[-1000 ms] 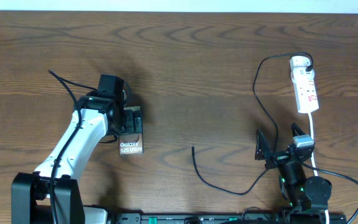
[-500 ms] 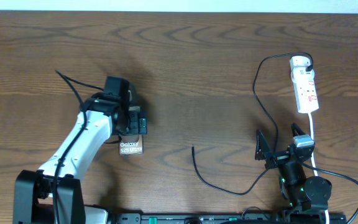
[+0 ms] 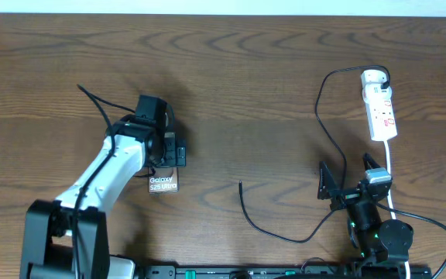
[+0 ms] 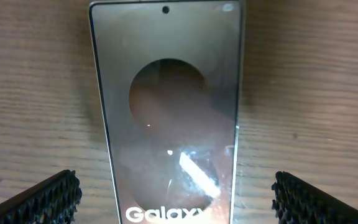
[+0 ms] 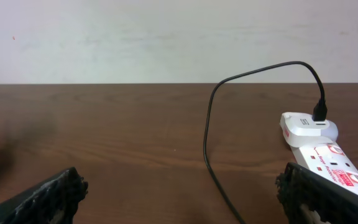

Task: Plug charger to phone and switch on socket
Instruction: 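Close the left gripper on the phone's bottom edge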

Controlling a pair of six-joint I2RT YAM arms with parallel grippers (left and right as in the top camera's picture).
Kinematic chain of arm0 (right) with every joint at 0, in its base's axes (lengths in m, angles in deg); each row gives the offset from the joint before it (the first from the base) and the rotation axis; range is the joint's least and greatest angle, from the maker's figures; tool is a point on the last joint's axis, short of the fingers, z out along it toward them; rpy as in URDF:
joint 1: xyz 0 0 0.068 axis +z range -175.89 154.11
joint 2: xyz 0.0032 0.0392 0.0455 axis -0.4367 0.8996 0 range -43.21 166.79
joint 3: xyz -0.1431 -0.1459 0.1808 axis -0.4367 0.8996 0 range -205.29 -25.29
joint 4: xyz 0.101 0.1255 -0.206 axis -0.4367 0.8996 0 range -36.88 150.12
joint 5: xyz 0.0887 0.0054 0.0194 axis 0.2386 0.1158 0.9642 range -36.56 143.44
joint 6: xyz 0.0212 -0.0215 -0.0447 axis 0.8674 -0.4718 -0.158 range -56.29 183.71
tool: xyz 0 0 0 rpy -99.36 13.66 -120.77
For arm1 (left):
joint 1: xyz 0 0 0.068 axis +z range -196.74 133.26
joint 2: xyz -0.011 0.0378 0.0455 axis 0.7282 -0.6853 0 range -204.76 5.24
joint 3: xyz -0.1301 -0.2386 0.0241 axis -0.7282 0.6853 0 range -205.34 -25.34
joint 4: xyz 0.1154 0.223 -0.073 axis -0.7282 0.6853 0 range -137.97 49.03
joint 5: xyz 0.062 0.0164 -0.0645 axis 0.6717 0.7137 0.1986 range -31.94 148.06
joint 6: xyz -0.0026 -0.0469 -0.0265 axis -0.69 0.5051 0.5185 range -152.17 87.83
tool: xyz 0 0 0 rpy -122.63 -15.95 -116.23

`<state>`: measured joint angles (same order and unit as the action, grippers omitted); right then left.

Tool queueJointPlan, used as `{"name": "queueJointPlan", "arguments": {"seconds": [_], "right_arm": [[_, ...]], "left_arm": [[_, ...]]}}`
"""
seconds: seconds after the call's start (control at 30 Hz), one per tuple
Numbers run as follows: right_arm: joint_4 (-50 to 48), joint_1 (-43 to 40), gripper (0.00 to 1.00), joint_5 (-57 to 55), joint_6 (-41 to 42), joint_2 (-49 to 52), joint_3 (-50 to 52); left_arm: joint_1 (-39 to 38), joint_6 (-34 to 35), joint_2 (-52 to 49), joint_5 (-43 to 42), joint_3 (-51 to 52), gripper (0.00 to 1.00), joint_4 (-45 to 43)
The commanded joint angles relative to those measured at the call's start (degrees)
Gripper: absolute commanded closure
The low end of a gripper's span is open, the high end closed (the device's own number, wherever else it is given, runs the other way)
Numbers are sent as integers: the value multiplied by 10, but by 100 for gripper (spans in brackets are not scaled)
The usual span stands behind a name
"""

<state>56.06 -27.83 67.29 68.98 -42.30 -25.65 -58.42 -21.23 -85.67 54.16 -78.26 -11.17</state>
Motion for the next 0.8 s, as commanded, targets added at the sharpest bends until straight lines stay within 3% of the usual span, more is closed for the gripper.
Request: {"name": "queueJointPlan", "arguments": {"seconds": [0.0, 0.77], "right_arm": [[3, 5, 1, -2, 5, 0, 0], [3, 5, 1, -2, 5, 0, 0]], "left_arm": [[0, 10, -27, 16, 3, 2, -7], [0, 10, -42, 16, 13, 2, -52]]}}
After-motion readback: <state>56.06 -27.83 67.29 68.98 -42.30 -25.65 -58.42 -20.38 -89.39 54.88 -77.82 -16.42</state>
